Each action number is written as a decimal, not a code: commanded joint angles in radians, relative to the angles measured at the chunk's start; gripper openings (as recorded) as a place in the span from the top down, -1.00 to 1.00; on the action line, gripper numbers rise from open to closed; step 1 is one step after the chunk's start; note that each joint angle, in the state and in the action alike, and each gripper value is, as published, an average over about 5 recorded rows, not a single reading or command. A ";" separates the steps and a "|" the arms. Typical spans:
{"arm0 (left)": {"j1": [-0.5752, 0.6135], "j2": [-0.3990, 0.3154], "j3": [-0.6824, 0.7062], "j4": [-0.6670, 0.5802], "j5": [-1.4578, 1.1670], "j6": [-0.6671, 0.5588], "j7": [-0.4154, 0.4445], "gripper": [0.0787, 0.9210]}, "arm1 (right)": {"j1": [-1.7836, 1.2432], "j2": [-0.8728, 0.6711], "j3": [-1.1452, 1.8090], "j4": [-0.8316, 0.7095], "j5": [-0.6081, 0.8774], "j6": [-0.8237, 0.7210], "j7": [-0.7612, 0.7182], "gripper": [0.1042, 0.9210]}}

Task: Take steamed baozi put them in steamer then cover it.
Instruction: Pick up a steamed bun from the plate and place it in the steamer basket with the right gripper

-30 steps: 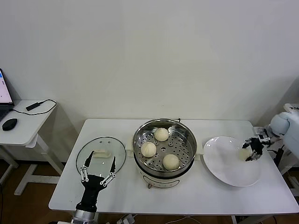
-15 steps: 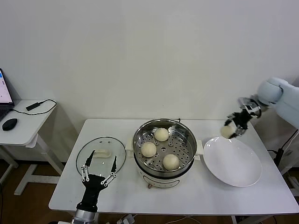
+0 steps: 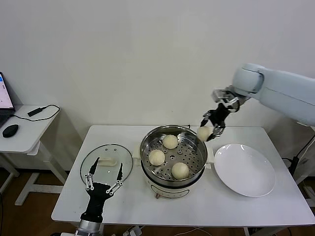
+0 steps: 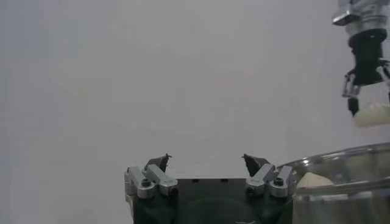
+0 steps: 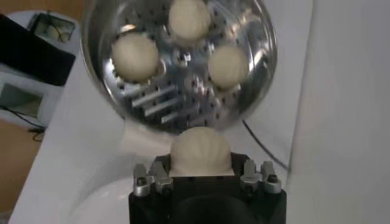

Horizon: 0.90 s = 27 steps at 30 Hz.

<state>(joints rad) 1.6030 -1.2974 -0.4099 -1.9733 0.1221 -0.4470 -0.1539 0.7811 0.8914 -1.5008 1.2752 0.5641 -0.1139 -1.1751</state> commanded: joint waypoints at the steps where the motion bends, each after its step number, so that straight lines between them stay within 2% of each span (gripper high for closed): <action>1: -0.004 -0.001 0.001 0.005 -0.001 0.000 -0.002 -0.77 | 0.018 0.137 -0.077 0.049 0.059 -0.050 0.048 -0.39; 10: -0.005 -0.001 -0.005 0.011 -0.002 -0.002 -0.005 -0.77 | -0.051 0.168 -0.086 -0.016 0.006 -0.049 0.070 -0.39; 27: -0.007 -0.002 -0.013 0.015 -0.003 -0.002 -0.007 -0.77 | -0.116 0.160 -0.073 -0.034 -0.055 -0.045 0.061 -0.39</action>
<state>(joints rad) 1.5959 -1.2994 -0.4219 -1.9577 0.1192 -0.4487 -0.1601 0.6891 1.0367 -1.5694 1.2487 0.5328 -0.1545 -1.1168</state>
